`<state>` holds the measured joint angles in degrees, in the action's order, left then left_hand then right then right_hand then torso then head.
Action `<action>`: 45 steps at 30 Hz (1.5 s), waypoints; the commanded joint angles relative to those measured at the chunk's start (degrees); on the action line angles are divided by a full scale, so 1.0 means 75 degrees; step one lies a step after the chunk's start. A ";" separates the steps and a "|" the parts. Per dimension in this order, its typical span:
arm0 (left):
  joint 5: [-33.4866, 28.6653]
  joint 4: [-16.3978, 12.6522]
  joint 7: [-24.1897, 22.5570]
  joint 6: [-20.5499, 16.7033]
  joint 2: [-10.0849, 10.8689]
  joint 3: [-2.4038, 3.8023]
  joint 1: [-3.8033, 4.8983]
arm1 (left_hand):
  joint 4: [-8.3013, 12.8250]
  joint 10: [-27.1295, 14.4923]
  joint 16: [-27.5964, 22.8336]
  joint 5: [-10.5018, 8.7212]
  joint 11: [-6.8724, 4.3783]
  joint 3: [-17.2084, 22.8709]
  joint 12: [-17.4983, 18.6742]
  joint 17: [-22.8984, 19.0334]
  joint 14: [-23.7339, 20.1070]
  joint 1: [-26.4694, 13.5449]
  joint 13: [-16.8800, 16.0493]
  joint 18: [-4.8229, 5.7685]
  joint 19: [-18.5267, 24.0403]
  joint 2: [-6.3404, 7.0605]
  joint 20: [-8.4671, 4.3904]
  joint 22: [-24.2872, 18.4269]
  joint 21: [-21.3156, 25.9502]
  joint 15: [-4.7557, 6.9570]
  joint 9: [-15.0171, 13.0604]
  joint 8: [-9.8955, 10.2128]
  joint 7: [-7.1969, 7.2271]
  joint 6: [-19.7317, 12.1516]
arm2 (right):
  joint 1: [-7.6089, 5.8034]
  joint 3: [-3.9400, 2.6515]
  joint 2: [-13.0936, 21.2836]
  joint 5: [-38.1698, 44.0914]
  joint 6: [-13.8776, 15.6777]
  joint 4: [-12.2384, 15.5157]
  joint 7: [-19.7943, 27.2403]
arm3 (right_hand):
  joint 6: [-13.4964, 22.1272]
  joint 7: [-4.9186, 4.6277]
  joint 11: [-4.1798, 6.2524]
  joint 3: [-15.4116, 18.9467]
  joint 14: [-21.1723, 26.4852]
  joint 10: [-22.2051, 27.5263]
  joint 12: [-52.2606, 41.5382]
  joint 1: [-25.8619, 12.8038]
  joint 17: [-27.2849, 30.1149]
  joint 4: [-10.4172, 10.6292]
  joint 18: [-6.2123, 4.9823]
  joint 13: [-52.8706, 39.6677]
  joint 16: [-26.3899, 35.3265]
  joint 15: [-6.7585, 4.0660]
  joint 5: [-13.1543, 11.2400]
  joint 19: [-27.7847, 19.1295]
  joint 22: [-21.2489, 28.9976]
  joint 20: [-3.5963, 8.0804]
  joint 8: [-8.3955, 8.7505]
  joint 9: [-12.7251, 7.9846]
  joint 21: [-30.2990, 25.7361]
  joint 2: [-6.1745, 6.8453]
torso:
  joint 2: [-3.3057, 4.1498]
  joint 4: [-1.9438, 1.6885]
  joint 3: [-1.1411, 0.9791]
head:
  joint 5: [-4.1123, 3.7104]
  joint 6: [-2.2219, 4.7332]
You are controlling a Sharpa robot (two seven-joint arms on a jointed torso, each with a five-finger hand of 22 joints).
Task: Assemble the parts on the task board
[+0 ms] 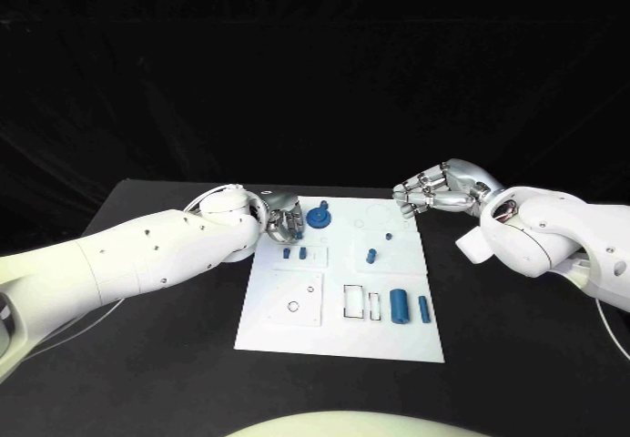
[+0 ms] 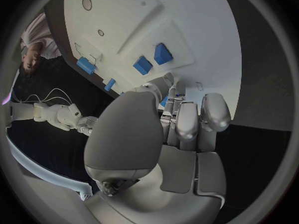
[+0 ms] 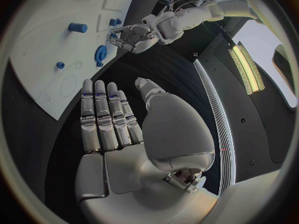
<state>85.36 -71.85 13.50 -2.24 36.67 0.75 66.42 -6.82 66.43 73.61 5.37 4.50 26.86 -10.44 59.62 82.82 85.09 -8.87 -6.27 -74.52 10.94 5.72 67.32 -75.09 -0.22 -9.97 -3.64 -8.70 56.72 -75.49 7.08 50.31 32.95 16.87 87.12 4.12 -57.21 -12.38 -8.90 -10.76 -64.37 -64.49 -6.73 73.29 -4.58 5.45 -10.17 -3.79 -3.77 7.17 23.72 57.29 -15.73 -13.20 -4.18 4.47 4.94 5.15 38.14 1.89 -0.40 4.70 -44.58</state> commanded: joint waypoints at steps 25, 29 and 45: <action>-0.7374 -0.1275 -0.2733 -0.2692 0.1560 0.0134 0.0021 | -0.0051 -0.0120 -0.2162 -0.0005 0.0113 0.0178 -0.0030 -0.3114 -0.1442 -0.0116 -0.0185 -0.0454 0.1978 -0.0099 0.0055 -0.2612 0.2143 -0.0088 0.0084 -0.0287 -0.0091 0.0457 | 0.0255 -0.0002 -0.0558 0.7738 -0.0173 -0.0649 -0.1650 | -0.0847 0.0587 0.0603 -0.1027 -0.2980 -0.0668 0.0034 0.0601 -0.4355 -0.0944 0.0433 -0.0077 -0.5558 -0.1113 -0.0680 0.2883 -0.4836 0.1191 -0.0048 0.0061 0.6018 0.0236 | 0.0006 -0.0006 0.0010 | -0.0384 0.0199; -0.9153 -0.1639 -0.3424 -0.2167 0.1816 0.0123 -0.0004 | -0.0097 -0.0281 -0.2666 -0.0023 0.0135 0.0005 -0.0094 -0.3667 -0.1972 -0.0277 -0.0228 -0.0562 0.2589 -0.0085 0.0129 -0.3301 0.2847 -0.0162 0.0128 -0.0301 -0.0105 0.0415 | 0.0364 -0.0001 -0.0762 0.8271 -0.0285 -0.0802 -0.1840 | -0.0790 0.0512 0.0599 -0.1263 -0.2894 -0.0479 0.0142 0.0506 -0.5857 -0.0911 0.0599 -0.0074 -0.7007 -0.1023 -0.0710 0.3010 -0.6171 0.1141 0.0021 0.0057 0.7383 0.0366 | 0.0011 -0.0008 0.0017 | -0.0417 0.0206; -1.1037 -0.2438 -0.4201 -0.1309 0.2222 0.0117 -0.0063 | -0.0098 -0.0395 -0.2807 -0.0024 0.0165 -0.0590 -0.0307 -0.3847 -0.2326 -0.0417 -0.0348 -0.0574 0.2746 -0.0177 0.0214 -0.3579 0.3321 -0.0200 0.0188 -0.0329 -0.0092 0.0311 | 0.0707 -0.0001 -0.1266 0.8740 -0.0654 -0.1107 -0.1974 | -0.0669 0.0465 0.0492 -0.1526 -0.2901 -0.0214 0.0231 0.0363 -0.7755 -0.0860 0.0826 -0.0046 -0.8842 -0.0934 -0.0763 0.3262 -0.7849 0.0982 0.0043 0.0054 0.9080 0.0526 | 0.0018 -0.0007 0.0029 | -0.0423 0.0110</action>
<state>6.45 -89.81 -15.25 -14.12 53.34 1.59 65.96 -7.51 63.96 52.75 5.37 5.72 22.82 -12.45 30.86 65.73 81.79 -11.40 -9.83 -54.26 10.32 7.36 40.53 -50.57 -1.76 -8.66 -5.88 -9.52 59.38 -70.29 7.08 40.97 95.89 13.94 79.03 -9.72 -62.63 -8.80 -5.31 -21.76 -84.02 -66.42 -5.18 76.23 -62.64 -0.94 -4.81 -4.20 -69.90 -0.20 18.25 81.36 -74.48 -5.92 -4.18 4.92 72.87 9.00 38.27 1.90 -0.20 1.70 -43.67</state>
